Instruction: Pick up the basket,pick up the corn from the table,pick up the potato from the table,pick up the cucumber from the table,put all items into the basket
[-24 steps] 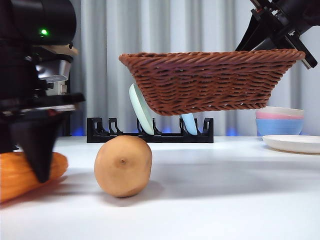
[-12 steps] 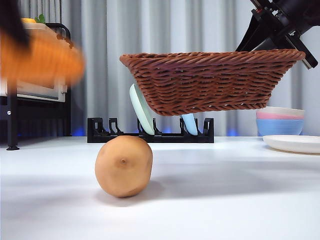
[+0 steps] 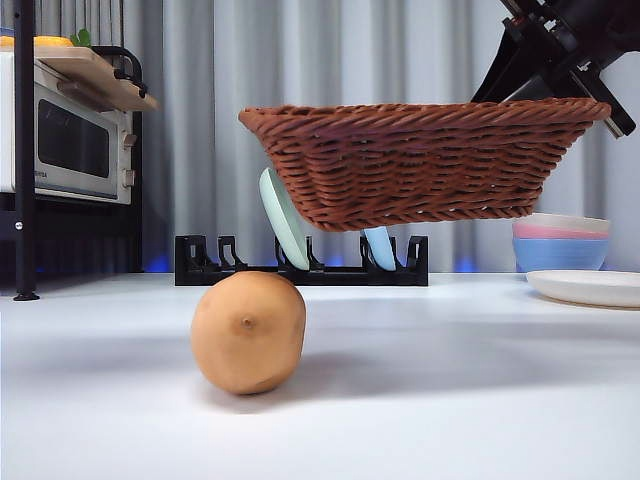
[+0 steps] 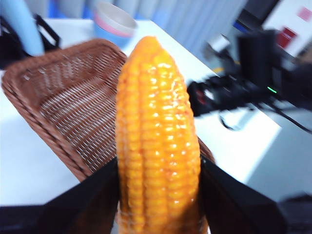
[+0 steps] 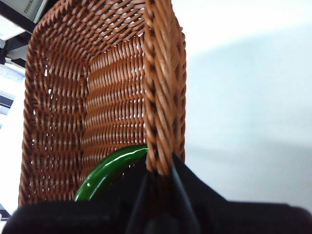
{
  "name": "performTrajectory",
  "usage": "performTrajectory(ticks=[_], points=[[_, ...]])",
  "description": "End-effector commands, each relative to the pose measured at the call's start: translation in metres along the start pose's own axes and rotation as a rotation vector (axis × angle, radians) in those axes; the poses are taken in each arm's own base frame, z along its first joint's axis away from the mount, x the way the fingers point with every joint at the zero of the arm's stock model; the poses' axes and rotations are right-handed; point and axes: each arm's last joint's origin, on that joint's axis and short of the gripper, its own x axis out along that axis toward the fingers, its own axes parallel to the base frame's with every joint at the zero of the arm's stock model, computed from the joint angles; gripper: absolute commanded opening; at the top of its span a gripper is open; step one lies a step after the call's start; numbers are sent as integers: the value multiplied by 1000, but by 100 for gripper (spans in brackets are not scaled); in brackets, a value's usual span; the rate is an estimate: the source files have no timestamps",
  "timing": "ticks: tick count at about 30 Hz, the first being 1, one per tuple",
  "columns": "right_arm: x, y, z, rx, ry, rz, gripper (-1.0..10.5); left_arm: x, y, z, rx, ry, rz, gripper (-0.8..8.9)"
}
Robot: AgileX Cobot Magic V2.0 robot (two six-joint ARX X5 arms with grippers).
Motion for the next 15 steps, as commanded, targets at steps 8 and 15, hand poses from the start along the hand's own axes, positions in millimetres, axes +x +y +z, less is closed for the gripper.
performTrajectory(ticks=[8, 15], points=[[-1, 3, 2, -4, -5, 10, -12, 86, 1, 19, 99, 129, 234, -8], [-1, 2, 2, 0, 1, 8, -12, 146, 5, 23, 199, 308, 331, -8]])
